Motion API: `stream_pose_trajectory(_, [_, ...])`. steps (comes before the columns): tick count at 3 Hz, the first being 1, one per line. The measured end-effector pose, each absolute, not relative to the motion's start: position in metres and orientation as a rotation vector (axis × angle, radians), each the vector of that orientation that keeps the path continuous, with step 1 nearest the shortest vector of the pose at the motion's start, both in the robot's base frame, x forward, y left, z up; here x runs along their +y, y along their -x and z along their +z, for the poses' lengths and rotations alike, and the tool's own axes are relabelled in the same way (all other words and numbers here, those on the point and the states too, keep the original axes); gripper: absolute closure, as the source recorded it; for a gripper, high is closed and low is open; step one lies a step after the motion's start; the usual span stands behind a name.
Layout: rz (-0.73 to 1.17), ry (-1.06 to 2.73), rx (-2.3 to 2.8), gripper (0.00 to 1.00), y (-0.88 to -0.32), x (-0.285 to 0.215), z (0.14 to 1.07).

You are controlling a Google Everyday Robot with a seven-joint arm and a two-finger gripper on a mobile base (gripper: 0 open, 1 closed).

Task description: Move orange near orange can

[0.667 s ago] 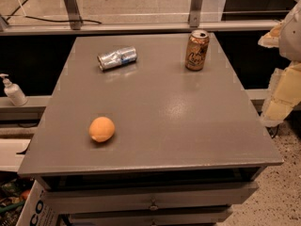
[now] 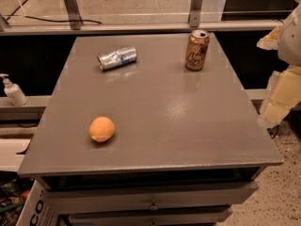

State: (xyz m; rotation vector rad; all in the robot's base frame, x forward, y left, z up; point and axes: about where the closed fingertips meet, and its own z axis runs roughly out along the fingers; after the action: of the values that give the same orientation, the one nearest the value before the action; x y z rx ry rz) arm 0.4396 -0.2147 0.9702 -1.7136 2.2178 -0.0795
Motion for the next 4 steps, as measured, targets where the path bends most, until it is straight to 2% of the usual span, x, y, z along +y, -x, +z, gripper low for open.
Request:
stream_pose_trajectory(1, [0.044, 1.666, 2.191, 0.0, -0.438, -0.208, 0.945])
stream_pose_trajectory(3, [0.484, 1.523, 2.039, 0.0, -0.432, -0.148, 0.895])
stream_pose_trajectory(4, [0.626, 1.461, 1.979, 0.0, -0.432, -0.129, 0.886])
